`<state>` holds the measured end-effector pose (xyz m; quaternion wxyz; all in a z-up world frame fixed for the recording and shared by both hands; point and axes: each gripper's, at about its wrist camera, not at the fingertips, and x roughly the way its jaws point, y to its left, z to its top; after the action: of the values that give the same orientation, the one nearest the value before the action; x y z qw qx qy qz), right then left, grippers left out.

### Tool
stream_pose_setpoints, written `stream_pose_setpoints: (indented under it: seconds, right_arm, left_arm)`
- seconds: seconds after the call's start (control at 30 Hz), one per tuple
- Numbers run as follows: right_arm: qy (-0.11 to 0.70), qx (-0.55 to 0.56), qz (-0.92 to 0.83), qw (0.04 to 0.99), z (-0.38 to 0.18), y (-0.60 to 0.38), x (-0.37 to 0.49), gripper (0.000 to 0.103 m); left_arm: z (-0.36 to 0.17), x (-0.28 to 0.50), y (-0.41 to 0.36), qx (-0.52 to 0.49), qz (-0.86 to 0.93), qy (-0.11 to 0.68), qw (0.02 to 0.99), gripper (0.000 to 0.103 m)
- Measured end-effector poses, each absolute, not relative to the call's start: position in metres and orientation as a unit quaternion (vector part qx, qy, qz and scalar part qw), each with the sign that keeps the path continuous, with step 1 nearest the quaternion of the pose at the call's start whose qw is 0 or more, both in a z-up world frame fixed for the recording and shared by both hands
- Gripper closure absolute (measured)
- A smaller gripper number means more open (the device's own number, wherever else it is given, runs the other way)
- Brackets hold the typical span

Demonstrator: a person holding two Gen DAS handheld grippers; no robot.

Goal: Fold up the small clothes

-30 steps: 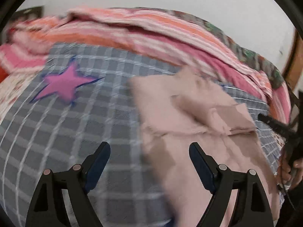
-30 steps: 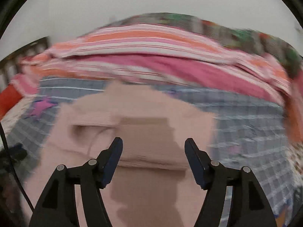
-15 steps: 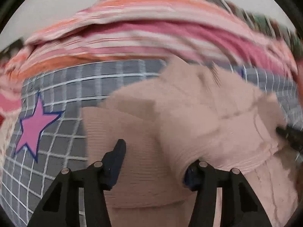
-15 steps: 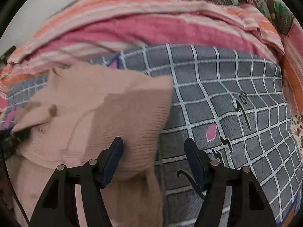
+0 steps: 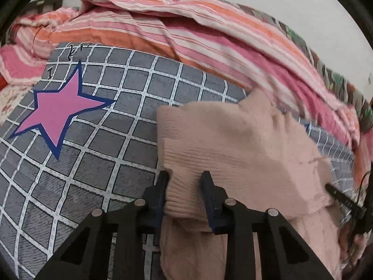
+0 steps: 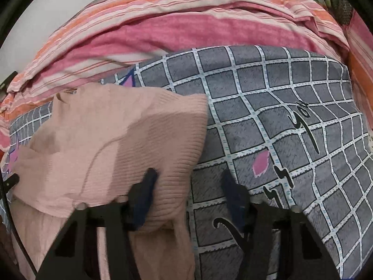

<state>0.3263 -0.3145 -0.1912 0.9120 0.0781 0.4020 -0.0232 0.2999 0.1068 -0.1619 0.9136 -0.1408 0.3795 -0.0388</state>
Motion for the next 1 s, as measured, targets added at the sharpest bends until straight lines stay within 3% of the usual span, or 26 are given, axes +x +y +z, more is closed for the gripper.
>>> stream_pose_setpoints:
  seconds: [0.1,0.3,0.5,0.7,1.0]
  right_arm:
    - [0.393,0.076,-0.032,0.916,-0.191,-0.314,0.326,0.074]
    - [0.393,0.088,-0.052,0.914,-0.190,-0.322,0.322,0.075]
    - [0.392,0.094,-0.051,0.914,-0.175,-0.327,0.307,0.064]
    - [0.365,0.092,-0.033,0.926,-0.131,-0.305,0.233,0.061]
    - [0.342,0.043,-0.060,0.937,-0.092,-0.297,0.132,0.058]
  left_arm:
    - [-0.162,0.304,0.105,-0.150,-0.039,0.377,0.913,0.075]
    - [-0.157,0.296,0.097,-0.127,-0.029,0.390,0.912,0.075]
    - [-0.142,0.251,0.093,-0.086,-0.026,0.391,0.916,0.075]
    - [-0.116,0.194,0.096,-0.066,-0.019,0.351,0.934,0.075]
    - [-0.090,0.131,0.092,-0.067,-0.036,0.357,0.931,0.075]
